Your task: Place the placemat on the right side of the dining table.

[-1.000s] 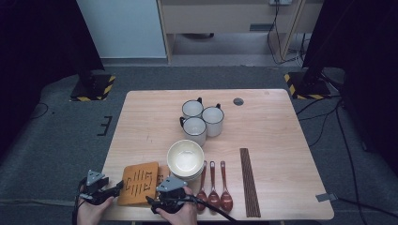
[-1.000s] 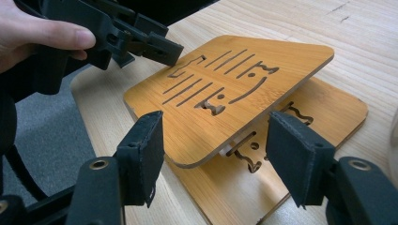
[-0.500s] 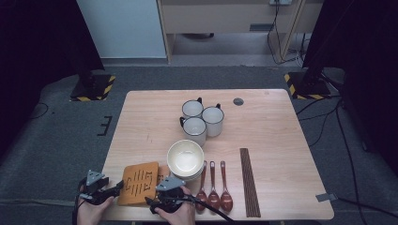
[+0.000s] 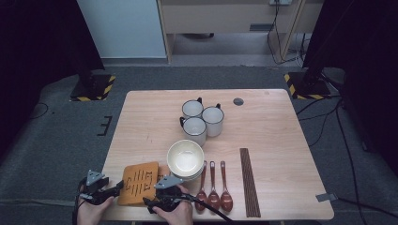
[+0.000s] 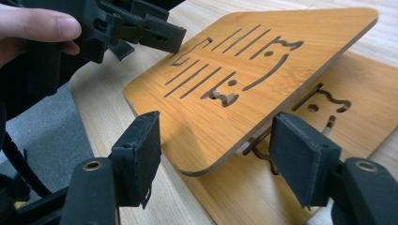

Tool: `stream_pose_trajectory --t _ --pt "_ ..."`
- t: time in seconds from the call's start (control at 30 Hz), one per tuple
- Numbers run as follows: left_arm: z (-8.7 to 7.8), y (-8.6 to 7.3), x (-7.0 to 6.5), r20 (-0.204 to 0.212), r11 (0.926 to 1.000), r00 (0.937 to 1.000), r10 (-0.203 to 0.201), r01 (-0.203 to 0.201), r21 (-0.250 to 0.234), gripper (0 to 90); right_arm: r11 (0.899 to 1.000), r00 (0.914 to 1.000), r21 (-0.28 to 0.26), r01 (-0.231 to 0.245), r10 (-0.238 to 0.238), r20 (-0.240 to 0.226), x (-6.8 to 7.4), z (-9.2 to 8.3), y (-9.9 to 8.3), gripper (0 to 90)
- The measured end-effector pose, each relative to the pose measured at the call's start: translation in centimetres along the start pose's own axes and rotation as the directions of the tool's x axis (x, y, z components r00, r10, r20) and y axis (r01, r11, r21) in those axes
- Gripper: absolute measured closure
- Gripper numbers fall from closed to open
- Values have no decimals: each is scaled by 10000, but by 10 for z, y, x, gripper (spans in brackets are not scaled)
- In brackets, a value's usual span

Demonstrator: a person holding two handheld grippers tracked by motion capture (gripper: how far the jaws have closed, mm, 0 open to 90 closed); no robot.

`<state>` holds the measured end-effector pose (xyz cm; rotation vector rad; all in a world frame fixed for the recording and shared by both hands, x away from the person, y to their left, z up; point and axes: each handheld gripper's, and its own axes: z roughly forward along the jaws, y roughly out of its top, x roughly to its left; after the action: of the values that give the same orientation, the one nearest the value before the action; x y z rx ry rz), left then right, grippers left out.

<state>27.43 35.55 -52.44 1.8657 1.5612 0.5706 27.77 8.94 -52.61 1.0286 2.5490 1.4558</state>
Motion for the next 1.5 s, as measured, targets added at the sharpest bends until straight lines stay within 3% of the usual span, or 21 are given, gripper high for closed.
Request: stream_pose_trajectory --t 0.63,0.87,1.03,1.2,1.5 --pt "0 0 1 83 9999 9999 -150 151 -63 338 9962 9956 -297 -824 809 -467 -2 2 7 454" --pt "1 -1 3 182 9992 9992 -365 368 -136 337 9911 9893 -576 -1198 1143 -906 -2 4 9 519" --pt "1 -2 3 181 9991 9990 -399 402 -154 335 9902 9891 -546 -1289 1245 -782 -2 6 8 501" --pt "1 -2 3 169 9995 9994 -291 293 -132 334 9951 9945 -314 -934 918 -507 -1 10 3 417" --pt "1 -2 2 203 9993 9992 -335 339 -183 324 9876 9849 -528 -1480 1423 -990 -3 3 6 539"
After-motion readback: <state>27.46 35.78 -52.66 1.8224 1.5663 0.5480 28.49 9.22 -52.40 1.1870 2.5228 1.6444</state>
